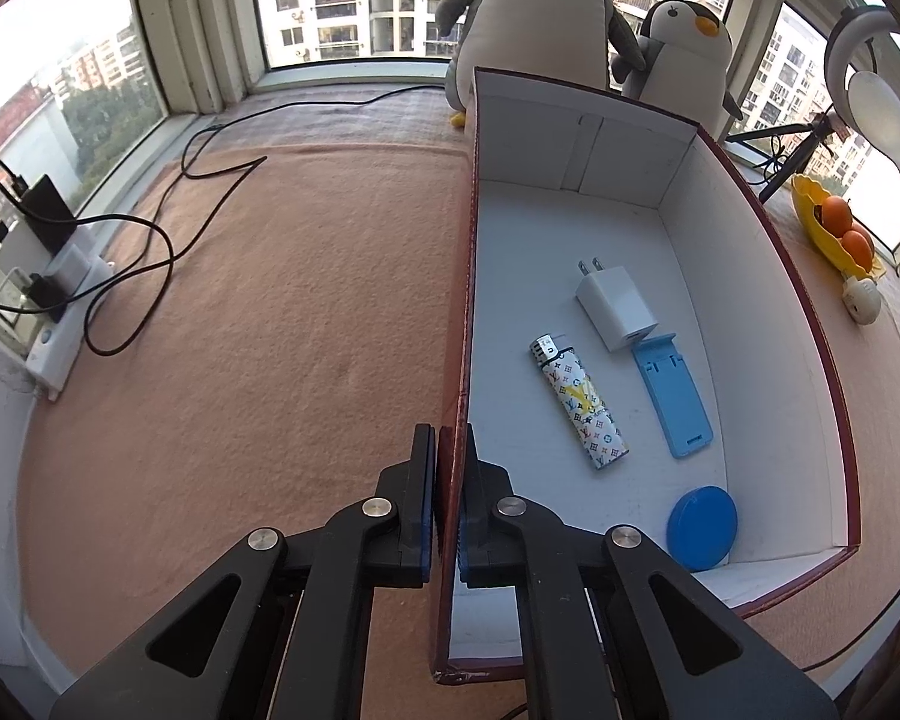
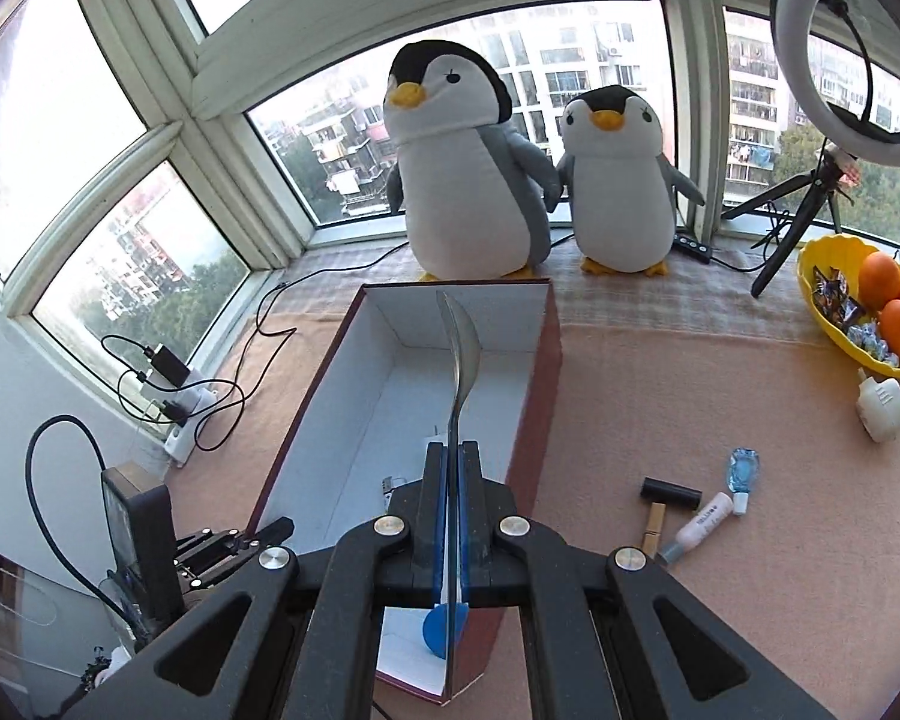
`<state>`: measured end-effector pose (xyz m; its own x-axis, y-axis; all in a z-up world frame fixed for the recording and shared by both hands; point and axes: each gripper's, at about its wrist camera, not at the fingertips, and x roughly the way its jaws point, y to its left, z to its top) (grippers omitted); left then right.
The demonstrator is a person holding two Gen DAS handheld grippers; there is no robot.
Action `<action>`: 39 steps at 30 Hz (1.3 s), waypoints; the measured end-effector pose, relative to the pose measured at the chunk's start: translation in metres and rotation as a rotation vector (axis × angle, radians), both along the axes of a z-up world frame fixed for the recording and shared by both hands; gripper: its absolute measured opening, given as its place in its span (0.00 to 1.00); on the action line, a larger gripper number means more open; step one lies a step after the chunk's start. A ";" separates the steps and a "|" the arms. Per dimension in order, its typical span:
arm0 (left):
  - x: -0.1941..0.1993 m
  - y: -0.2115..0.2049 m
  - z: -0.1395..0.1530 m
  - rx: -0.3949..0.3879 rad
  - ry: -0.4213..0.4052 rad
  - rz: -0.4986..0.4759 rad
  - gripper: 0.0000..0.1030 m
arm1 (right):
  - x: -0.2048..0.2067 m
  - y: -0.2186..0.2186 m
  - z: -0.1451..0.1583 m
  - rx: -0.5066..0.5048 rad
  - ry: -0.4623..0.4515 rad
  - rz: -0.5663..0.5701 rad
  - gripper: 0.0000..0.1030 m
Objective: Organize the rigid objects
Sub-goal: 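Carry the spoon into the box and release it beside the phone stand, then move the right gripper to the white lotion tube and grasp it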
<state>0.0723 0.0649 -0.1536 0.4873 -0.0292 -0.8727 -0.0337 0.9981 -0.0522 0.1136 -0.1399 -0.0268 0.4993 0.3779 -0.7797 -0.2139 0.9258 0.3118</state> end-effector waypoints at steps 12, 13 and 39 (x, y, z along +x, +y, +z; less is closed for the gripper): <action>0.001 -0.001 0.001 0.001 0.000 0.000 0.04 | 0.031 0.037 -0.049 -0.007 0.097 0.019 0.03; 0.001 -0.001 0.001 0.001 0.000 0.000 0.04 | 0.033 0.040 -0.052 -0.011 0.103 0.026 0.03; 0.003 -0.004 0.000 0.026 0.025 0.011 0.04 | 0.016 -0.025 -0.057 -0.008 0.062 -0.057 0.51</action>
